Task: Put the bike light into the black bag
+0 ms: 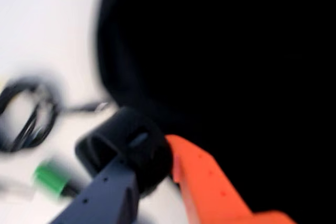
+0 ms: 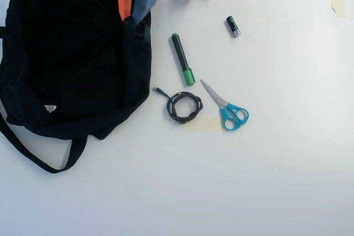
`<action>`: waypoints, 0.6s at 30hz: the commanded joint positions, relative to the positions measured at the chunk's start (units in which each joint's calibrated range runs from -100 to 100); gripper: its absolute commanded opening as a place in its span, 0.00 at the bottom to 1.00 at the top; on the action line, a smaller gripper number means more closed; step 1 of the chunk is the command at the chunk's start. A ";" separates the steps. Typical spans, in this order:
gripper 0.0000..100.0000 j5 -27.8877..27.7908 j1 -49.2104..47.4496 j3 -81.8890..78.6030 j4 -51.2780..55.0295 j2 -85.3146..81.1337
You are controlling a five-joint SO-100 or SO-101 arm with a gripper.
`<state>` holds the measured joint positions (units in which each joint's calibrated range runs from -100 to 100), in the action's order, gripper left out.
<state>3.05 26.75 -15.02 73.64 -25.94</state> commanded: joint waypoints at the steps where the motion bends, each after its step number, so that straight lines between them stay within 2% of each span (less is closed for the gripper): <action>1: 0.02 -0.43 7.96 1.09 -5.85 2.04; 11: 0.02 -0.75 24.56 1.99 -28.07 29.93; 18: 0.02 -1.69 27.18 1.99 -29.45 37.65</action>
<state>1.54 54.08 -15.02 45.04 12.16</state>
